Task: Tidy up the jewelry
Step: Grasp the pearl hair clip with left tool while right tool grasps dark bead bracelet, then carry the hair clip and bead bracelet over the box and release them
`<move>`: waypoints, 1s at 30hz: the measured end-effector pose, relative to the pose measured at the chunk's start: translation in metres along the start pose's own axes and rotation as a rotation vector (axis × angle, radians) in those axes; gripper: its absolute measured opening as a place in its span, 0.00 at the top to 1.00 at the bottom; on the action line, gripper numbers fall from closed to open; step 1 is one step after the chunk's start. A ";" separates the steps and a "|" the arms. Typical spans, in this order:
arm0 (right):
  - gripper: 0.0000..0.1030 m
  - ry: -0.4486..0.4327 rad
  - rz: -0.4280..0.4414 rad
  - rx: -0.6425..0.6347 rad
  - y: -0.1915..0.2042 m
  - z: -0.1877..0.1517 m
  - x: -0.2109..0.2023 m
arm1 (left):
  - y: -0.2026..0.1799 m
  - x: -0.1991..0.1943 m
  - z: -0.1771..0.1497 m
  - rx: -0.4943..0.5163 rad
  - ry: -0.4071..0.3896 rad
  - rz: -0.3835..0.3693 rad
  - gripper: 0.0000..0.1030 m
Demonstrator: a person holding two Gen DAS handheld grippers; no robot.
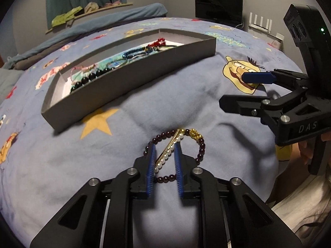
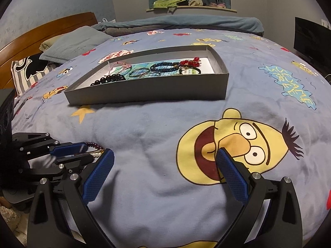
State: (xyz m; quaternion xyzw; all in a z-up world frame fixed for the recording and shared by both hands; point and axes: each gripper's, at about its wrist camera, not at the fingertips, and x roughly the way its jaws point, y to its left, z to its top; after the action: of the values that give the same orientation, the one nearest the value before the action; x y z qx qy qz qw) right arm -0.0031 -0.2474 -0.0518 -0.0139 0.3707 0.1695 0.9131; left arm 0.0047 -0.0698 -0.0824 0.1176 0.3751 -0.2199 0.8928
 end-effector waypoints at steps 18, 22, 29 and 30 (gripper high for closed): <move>0.70 0.036 0.174 -0.096 0.054 -0.003 0.010 | 0.045 -0.027 -0.001 -0.167 -0.078 0.051 0.94; 0.81 0.054 0.169 -0.113 0.064 -0.002 0.018 | 0.045 -0.028 -0.002 -0.165 -0.078 0.052 0.94; 0.94 0.012 0.142 -0.138 0.067 0.004 0.013 | 0.051 -0.033 -0.004 -0.185 -0.087 0.042 0.94; 0.94 -0.005 0.140 -0.136 0.066 0.007 0.010 | 0.052 -0.035 -0.002 -0.185 -0.091 0.042 0.94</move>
State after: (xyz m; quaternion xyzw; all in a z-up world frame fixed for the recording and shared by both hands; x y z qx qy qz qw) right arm -0.0130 -0.1813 -0.0472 -0.0495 0.3560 0.2575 0.8970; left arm 0.0067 -0.0130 -0.0568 0.0324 0.3506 -0.1705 0.9203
